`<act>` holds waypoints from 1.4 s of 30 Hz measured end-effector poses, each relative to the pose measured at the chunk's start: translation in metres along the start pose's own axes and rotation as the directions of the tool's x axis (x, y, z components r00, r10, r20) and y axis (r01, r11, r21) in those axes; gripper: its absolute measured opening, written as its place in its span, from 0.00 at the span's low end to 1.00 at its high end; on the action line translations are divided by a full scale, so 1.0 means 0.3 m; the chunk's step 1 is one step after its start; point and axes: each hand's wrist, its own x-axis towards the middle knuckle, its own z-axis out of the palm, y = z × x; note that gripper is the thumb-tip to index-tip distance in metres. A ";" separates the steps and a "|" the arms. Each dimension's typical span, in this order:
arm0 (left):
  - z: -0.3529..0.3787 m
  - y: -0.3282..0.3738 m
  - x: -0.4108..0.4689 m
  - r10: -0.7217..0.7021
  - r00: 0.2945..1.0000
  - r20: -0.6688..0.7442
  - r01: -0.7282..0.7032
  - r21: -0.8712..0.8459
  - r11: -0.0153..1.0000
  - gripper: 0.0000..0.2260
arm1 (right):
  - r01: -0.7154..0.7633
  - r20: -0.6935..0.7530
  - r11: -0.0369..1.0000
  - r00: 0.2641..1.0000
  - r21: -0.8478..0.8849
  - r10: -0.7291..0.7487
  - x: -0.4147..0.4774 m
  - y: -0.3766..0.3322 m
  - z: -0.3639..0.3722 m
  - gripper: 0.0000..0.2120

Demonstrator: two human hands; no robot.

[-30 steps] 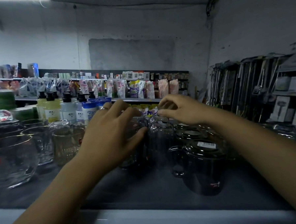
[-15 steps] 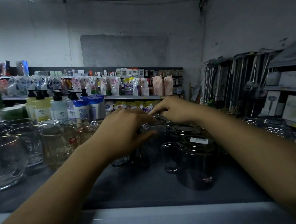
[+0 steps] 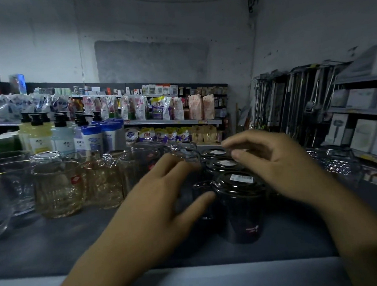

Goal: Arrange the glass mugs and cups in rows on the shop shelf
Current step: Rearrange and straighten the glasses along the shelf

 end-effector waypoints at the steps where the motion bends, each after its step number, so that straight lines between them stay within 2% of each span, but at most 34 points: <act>1: 0.024 0.007 -0.007 -0.028 1.000 0.002 0.028 -0.023 0.999 0.25 | 0.003 -0.029 1.000 1.000 0.005 -0.003 -0.033 0.007 0.003 0.09; 7: 0.082 0.024 0.001 -0.104 0.994 0.042 0.107 -0.079 0.991 0.27 | 0.044 -0.117 0.998 0.992 -0.038 -0.048 -0.123 0.053 0.046 0.06; 8: 0.082 0.025 0.005 -0.119 0.992 0.039 0.122 -0.100 0.987 0.27 | 0.037 -0.107 0.999 0.994 -0.030 -0.040 -0.135 0.054 0.040 0.09; 11: 0.084 0.035 0.011 -0.163 0.986 0.037 0.167 -0.177 0.970 0.24 | -0.065 -0.024 0.997 0.998 -0.031 0.065 -0.184 0.072 0.016 0.28; 13: 0.086 0.039 0.008 -0.203 0.979 0.038 0.206 -0.207 0.956 0.23 | -0.195 0.050 0.977 0.980 0.087 0.192 -0.216 0.092 0.014 0.38; 15: 0.087 0.037 0.002 -0.257 0.965 0.058 0.264 -0.240 0.934 0.24 | -0.326 0.159 0.917 0.942 0.228 0.295 -0.232 0.115 0.015 0.45; 17: 0.088 0.033 -0.002 -0.305 0.946 0.107 0.323 -0.274 0.906 0.25 | -0.376 0.233 0.887 0.919 0.267 0.319 -0.232 0.128 0.017 0.42; 20: 0.092 0.030 -0.004 -0.330 0.926 0.183 0.373 -0.323 0.870 0.25 | -0.335 0.252 0.902 0.929 0.274 0.269 -0.228 0.118 0.021 0.30; 22: 0.096 0.029 -0.003 -0.331 0.918 0.218 0.390 -0.348 0.853 0.24 | -0.330 0.261 0.906 0.929 0.264 0.262 -0.227 0.107 0.018 0.27; 29: 0.097 0.034 -0.010 -0.317 0.914 0.254 0.395 -0.378 0.837 0.22 | -0.318 0.268 0.910 0.931 0.268 0.246 -0.232 0.111 0.018 0.23; 31: 0.097 0.030 -0.016 -0.310 0.925 0.221 0.371 -0.341 0.863 0.23 | -0.293 0.253 0.917 0.941 0.271 0.226 -0.237 0.119 0.012 0.26; 34: 0.097 0.032 -0.023 -0.250 0.968 0.037 0.252 -0.212 0.944 0.19 | -0.242 0.157 0.933 0.966 0.266 0.206 -0.246 0.134 0.005 0.33; 36: 0.076 0.040 -0.020 -0.157 0.984 -0.087 0.145 -0.137 0.980 0.15 | -0.124 0.023 0.971 0.992 0.207 0.122 -0.242 0.124 0.001 0.29; 38: 0.031 0.040 -0.011 -0.093 0.986 -0.142 0.081 -0.088 0.993 0.12 | 0.006 -0.091 0.998 0.996 0.066 0.001 -0.218 0.099 -0.010 0.22; 40: -0.035 0.027 0.010 -0.056 0.988 -0.147 0.051 -0.033 0.998 0.11 | 0.070 -0.114 0.996 0.991 -0.059 -0.076 -0.172 0.067 -0.024 0.18; 42: -0.110 0.004 0.046 -0.040 0.990 -0.135 0.045 0.032 0.998 0.12 | 0.092 -0.053 0.986 0.994 -0.136 -0.100 -0.107 0.034 -0.030 0.16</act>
